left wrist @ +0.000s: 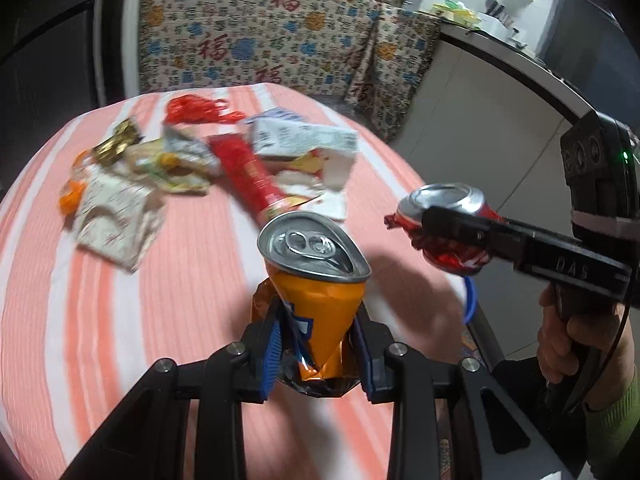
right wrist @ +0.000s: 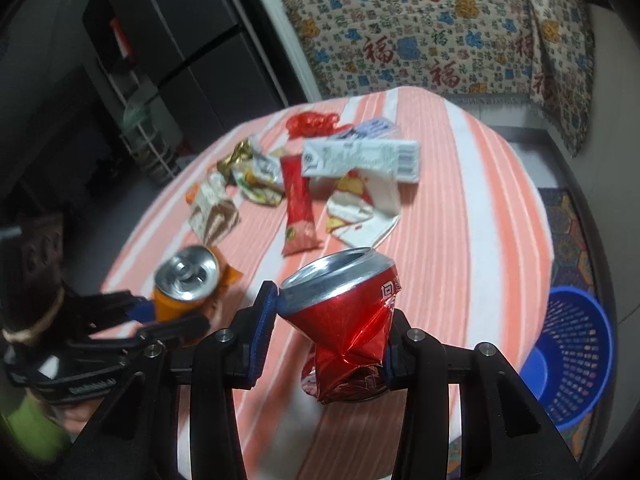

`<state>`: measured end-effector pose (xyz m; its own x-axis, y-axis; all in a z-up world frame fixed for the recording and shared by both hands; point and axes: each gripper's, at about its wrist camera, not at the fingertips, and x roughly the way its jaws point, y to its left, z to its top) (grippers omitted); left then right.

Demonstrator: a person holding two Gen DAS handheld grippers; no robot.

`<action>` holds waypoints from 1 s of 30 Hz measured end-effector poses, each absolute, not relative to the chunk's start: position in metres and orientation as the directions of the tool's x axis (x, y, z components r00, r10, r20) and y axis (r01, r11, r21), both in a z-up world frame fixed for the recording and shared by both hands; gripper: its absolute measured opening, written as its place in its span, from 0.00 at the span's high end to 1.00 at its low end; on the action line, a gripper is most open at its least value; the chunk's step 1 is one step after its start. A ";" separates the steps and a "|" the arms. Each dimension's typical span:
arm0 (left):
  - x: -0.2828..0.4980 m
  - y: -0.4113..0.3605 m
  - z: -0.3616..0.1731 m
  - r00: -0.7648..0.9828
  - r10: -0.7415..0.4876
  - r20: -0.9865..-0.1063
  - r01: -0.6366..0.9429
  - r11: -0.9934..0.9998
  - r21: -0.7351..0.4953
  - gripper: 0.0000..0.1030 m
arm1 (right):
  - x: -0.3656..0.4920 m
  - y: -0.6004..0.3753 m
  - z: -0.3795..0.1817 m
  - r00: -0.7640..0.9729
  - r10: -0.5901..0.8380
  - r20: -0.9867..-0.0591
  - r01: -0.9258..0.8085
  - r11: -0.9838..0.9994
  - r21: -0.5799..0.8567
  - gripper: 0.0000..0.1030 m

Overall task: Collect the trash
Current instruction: 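Carry both cans over the blue basket and open both grippers to drop them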

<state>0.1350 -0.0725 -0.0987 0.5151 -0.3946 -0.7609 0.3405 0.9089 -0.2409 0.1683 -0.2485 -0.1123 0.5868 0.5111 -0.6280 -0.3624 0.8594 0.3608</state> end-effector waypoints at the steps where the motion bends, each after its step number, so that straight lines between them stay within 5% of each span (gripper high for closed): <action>1: 0.139 -0.084 -0.095 0.508 -0.409 -0.758 0.360 0.900 -0.244 0.69 | 0.172 -0.263 -0.107 0.598 0.505 -0.623 -0.339 0.863 0.374 0.57; 11: 0.192 -0.243 -0.081 0.370 -0.542 -0.754 0.545 0.784 -0.296 0.69 | 0.202 -0.427 -0.107 0.628 0.348 -0.697 0.011 0.891 0.455 0.57; 27: 0.253 -0.418 -0.177 0.222 -0.511 -0.830 0.638 0.720 -0.273 0.67 | 0.216 -0.574 -0.177 0.613 0.235 -0.754 0.325 0.796 0.511 0.53; 28: 0.255 -0.421 -0.181 0.223 -0.508 -0.832 0.642 0.719 -0.267 0.64 | 0.217 -0.578 -0.180 0.616 0.240 -0.750 0.329 0.787 0.522 0.51; 30: 0.258 -0.425 -0.188 0.224 -0.502 -0.836 0.643 0.721 -0.260 0.33 | 0.217 -0.583 -0.186 0.620 0.253 -0.743 0.339 0.767 0.544 0.41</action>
